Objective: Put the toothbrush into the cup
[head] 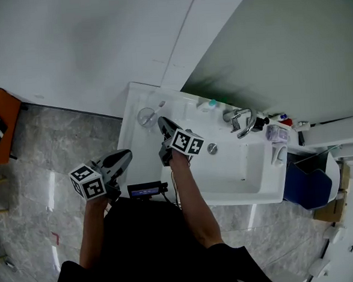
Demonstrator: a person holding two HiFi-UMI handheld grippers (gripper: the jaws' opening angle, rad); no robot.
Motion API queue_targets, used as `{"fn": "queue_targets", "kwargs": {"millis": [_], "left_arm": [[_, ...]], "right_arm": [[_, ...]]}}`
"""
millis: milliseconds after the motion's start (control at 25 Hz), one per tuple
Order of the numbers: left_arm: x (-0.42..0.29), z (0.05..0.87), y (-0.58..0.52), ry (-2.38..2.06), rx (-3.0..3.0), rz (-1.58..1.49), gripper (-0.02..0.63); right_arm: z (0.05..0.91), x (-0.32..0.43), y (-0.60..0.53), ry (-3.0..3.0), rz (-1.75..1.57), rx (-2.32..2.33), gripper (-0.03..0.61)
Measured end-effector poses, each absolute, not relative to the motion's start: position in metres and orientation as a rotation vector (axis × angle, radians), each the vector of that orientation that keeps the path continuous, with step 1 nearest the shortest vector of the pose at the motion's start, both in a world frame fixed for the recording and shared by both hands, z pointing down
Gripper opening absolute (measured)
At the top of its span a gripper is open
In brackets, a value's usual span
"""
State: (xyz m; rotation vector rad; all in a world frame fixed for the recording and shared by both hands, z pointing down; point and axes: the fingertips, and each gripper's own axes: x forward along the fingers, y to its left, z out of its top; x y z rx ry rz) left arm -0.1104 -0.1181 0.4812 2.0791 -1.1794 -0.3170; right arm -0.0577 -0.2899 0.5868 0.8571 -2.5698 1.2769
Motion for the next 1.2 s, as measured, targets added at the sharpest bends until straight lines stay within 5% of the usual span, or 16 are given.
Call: {"fn": "queue_targets", "kwargs": {"millis": [1200], "left_arm": [[-0.053,0.433,-0.056,-1.402,2.098,-0.397,0.020]], "right_arm": [[0.486,0.071,-0.206,-2.982,1.532,0.671,0.006]]}}
